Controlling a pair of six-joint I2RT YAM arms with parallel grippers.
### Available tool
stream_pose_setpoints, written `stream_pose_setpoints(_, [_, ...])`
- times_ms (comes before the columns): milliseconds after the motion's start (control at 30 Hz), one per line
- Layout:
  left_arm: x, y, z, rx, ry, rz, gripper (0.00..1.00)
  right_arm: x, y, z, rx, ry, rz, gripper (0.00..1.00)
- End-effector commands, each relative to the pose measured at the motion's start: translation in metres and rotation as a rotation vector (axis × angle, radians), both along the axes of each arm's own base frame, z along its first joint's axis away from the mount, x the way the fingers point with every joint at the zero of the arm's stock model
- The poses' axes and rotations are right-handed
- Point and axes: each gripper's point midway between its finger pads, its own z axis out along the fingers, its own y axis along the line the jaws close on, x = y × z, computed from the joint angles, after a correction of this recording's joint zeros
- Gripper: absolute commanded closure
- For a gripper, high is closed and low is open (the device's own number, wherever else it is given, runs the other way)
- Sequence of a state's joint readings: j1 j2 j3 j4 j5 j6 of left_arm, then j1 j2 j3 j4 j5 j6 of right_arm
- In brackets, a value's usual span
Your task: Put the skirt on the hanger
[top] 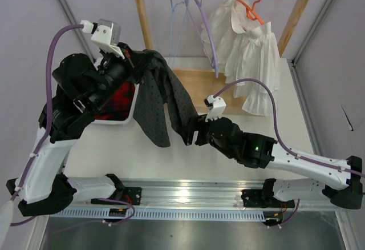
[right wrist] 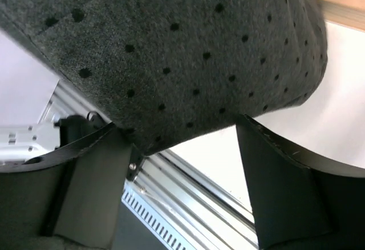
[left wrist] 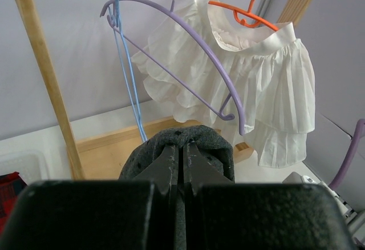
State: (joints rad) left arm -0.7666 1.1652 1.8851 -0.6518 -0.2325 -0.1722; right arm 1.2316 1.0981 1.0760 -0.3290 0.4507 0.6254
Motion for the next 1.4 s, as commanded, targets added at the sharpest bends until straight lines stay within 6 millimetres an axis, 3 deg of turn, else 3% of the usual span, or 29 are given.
stream_pose_setpoints(0, [-0.006, 0.000, 0.030, -0.063, -0.094, -0.011, 1.00, 0.016, -0.012, 0.028, 0.080, -0.018, -0.144, 0.25])
stream_pose_setpoints(200, [-0.009, 0.001, 0.028, -0.050, -0.089, -0.015, 1.00, 0.018, -0.031, 0.034, 0.099, -0.037, -0.222, 0.40])
stream_pose_setpoints(300, [-0.010, 0.002, 0.026, -0.047, -0.087, -0.015, 1.00, 0.020, -0.039, 0.033, 0.084, -0.038, -0.255, 0.54])
stream_pose_setpoints(433, [-0.014, 0.006, 0.024, -0.040, -0.087, -0.017, 1.00, 0.020, -0.052, 0.031, 0.066, -0.035, -0.296, 0.83])
stream_pose_setpoints(533, [-0.018, 0.010, 0.019, -0.028, -0.083, -0.017, 1.00, 0.021, -0.071, 0.036, 0.051, -0.045, -0.340, 0.99])
stream_pose_setpoints(600, [-0.020, 0.010, 0.012, -0.013, -0.072, -0.026, 1.00, 0.022, -0.087, 0.040, 0.027, -0.060, -0.376, 1.00])
stream_pose_setpoints(733, [-0.032, 0.011, -0.011, 0.005, -0.025, -0.070, 1.00, 0.021, -0.120, 0.075, 0.040, -0.117, -0.416, 1.00])
stream_pose_setpoints(800, [-0.040, 0.013, -0.018, -0.013, -0.006, -0.089, 1.00, 0.019, -0.132, 0.083, 0.006, -0.136, -0.419, 1.00])
stream_pose_setpoints(833, [-0.038, 0.008, -0.038, 0.010, 0.032, -0.099, 1.00, 0.019, -0.137, 0.089, 0.002, -0.144, -0.424, 1.00])
stream_pose_setpoints(900, [-0.048, 0.011, -0.046, -0.002, 0.050, -0.127, 1.00, 0.019, -0.149, 0.103, -0.030, -0.174, -0.430, 1.00])
stream_pose_setpoints(933, [-0.048, 0.007, -0.064, 0.021, 0.088, -0.139, 1.00, 0.019, -0.154, 0.108, -0.034, -0.183, -0.438, 1.00])
stream_pose_setpoints(1033, [-0.054, 0.003, -0.091, 0.057, 0.153, -0.172, 1.00, 0.019, -0.171, 0.127, -0.060, -0.223, -0.465, 1.00])
stream_pose_setpoints(1200, [-0.059, 0.003, -0.124, 0.098, 0.266, -0.178, 1.00, 0.018, -0.190, 0.157, -0.081, -0.267, -0.475, 1.00])
stream_pose_setpoints(1367, [-0.071, 0.021, -0.143, 0.101, 0.355, -0.130, 1.00, 0.015, -0.200, 0.165, -0.119, -0.271, -0.468, 1.00])
